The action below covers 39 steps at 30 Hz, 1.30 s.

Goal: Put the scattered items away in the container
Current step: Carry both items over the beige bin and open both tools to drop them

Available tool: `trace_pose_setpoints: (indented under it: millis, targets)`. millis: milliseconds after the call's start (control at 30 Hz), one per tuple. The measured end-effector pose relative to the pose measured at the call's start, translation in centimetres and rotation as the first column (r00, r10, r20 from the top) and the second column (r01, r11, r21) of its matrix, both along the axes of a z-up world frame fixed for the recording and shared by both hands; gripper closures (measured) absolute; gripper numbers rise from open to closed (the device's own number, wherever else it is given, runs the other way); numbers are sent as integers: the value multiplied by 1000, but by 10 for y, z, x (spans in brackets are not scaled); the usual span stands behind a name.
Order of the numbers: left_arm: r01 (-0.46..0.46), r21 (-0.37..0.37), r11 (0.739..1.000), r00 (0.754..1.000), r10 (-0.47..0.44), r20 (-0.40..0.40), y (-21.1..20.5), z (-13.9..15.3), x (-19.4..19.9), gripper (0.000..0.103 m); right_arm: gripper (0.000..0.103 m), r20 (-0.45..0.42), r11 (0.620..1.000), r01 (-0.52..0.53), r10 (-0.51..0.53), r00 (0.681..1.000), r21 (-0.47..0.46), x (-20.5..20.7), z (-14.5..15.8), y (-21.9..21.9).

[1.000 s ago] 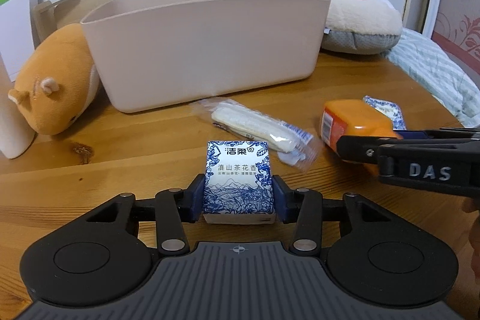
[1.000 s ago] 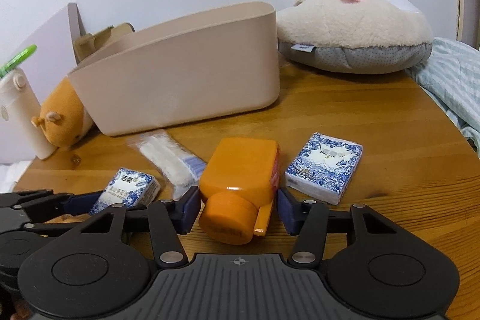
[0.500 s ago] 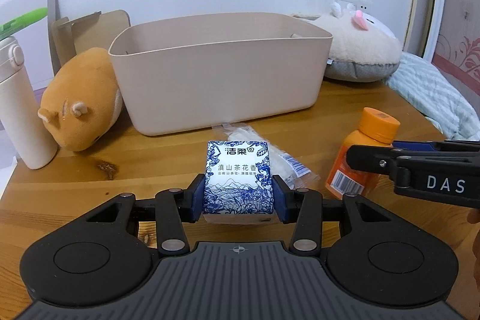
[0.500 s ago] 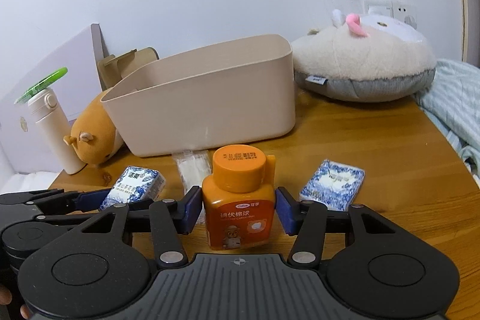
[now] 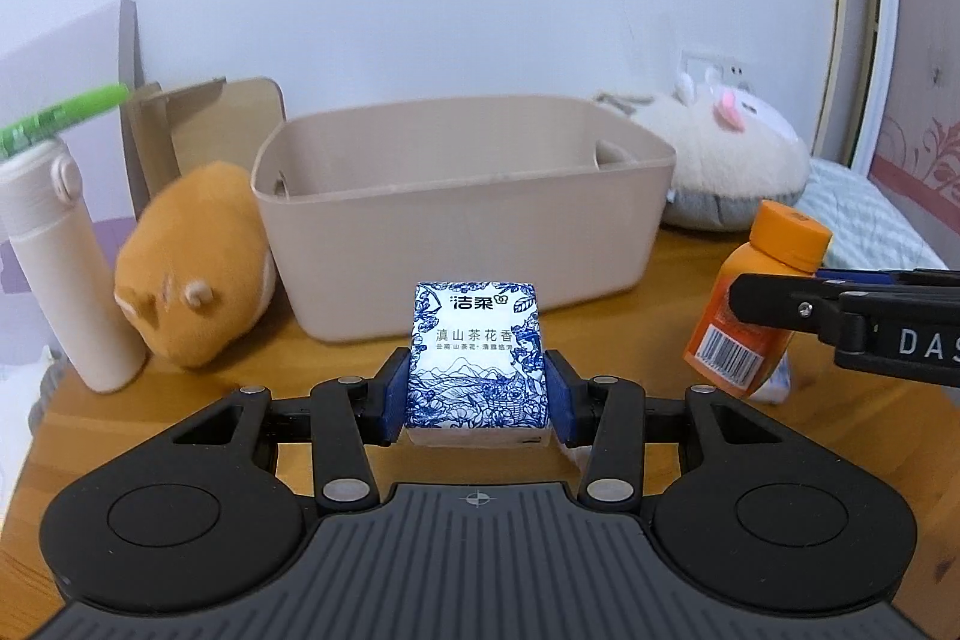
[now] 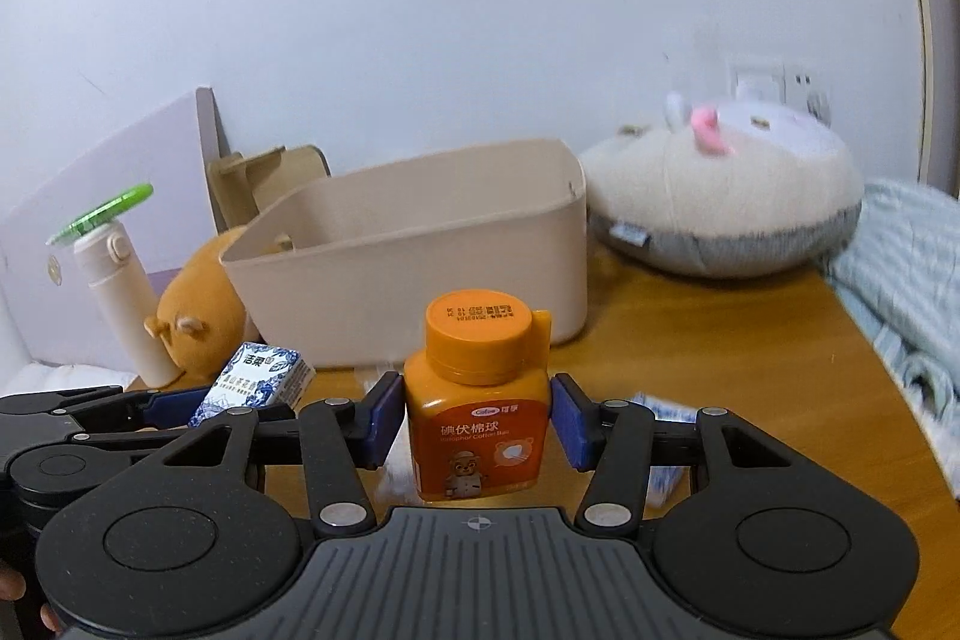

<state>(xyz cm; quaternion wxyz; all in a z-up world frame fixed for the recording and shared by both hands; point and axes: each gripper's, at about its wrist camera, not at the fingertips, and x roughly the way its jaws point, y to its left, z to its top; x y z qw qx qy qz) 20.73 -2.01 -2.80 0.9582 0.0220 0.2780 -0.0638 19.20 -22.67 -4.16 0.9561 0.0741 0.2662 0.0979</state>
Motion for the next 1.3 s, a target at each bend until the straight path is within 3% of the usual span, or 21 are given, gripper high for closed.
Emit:
trace_pose_setpoints:
  millis: [533,800,1033,1300]
  targets:
    - [-69,7,998,990,67,126,11,58,42,56,53,115,1000,-30,29,993,8,41,62,8]
    - [-110,19,994,983,106,152,17,75,79,56,53,125,1000,-21,21,992,2,81,80,8]
    - [-177,46,983,972,167,168,22,78,123,57,53,90,999,-26,28,996,-17,125,79,14]
    - [-208,42,977,976,204,69,30,59,172,56,53,17,997,-29,30,999,-73,174,56,29]
